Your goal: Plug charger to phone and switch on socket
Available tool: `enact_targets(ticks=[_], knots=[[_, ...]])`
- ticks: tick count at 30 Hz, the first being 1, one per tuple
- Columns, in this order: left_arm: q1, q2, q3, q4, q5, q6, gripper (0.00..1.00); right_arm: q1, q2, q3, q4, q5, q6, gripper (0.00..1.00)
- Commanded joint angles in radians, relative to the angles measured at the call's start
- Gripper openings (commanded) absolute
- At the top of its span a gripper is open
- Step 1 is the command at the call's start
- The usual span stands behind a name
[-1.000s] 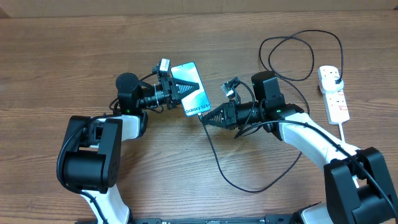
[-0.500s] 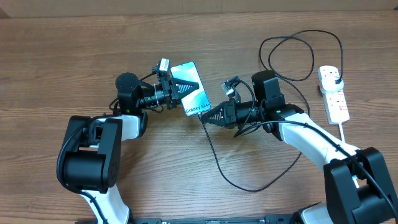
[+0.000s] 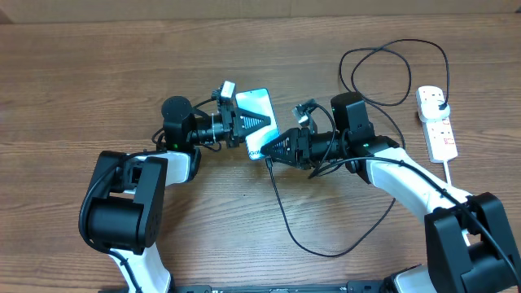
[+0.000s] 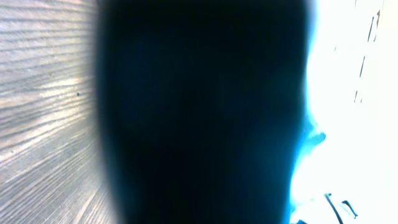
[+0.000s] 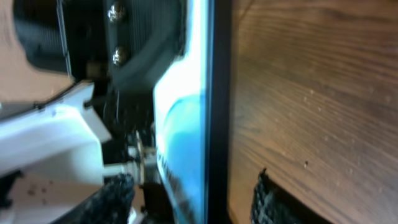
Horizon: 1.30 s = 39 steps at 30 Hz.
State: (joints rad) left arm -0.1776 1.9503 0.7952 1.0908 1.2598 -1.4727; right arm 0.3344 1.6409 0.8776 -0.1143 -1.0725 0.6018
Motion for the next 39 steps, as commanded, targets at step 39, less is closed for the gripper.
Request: enact_targets(ticks=[39], knots=[[-0.151,-0.039,0.361,-1.474,-0.492,1.191,0.04,-0.063,-0.462,0.004,-0.599,0.403,-0.349,0.92]])
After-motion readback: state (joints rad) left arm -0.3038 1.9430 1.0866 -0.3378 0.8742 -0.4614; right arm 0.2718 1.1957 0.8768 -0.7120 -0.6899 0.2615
